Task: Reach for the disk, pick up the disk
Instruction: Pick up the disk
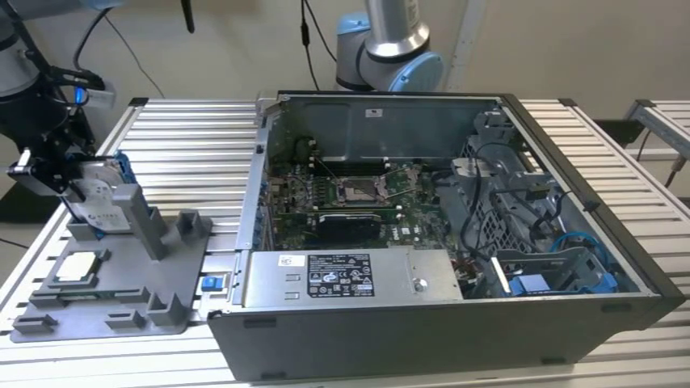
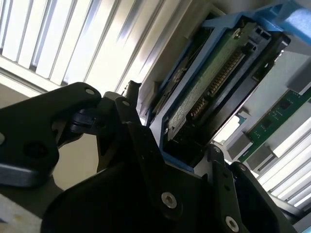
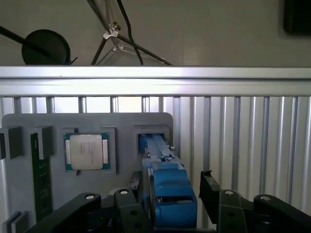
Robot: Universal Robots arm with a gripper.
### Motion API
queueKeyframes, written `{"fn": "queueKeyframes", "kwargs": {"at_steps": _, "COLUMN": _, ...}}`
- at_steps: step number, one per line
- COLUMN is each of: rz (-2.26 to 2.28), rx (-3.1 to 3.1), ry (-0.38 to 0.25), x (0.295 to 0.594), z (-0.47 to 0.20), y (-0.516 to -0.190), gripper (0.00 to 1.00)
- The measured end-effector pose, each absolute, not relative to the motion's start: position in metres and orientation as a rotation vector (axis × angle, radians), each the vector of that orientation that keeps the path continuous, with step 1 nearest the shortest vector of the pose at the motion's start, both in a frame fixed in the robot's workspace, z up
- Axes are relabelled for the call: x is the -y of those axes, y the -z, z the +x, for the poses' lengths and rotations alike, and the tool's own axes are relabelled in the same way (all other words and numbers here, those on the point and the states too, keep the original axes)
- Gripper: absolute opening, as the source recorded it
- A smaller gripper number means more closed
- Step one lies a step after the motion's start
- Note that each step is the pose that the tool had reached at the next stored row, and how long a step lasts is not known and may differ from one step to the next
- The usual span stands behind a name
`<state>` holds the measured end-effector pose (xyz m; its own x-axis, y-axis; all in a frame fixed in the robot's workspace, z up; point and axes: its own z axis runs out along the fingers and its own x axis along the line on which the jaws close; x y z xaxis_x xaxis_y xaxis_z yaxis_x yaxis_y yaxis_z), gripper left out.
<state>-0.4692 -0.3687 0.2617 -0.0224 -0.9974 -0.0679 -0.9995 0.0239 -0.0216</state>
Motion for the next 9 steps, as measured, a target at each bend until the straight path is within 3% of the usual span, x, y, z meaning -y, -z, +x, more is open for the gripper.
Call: {"fn": "queueKeyframes", "kwargs": {"at_steps": 9, "rz": -2.151, "rx": -2.201, "ry": -0.049, "x": 0.3693, "z": -0.4691, "y": -0.2650, "gripper": 1.00}}
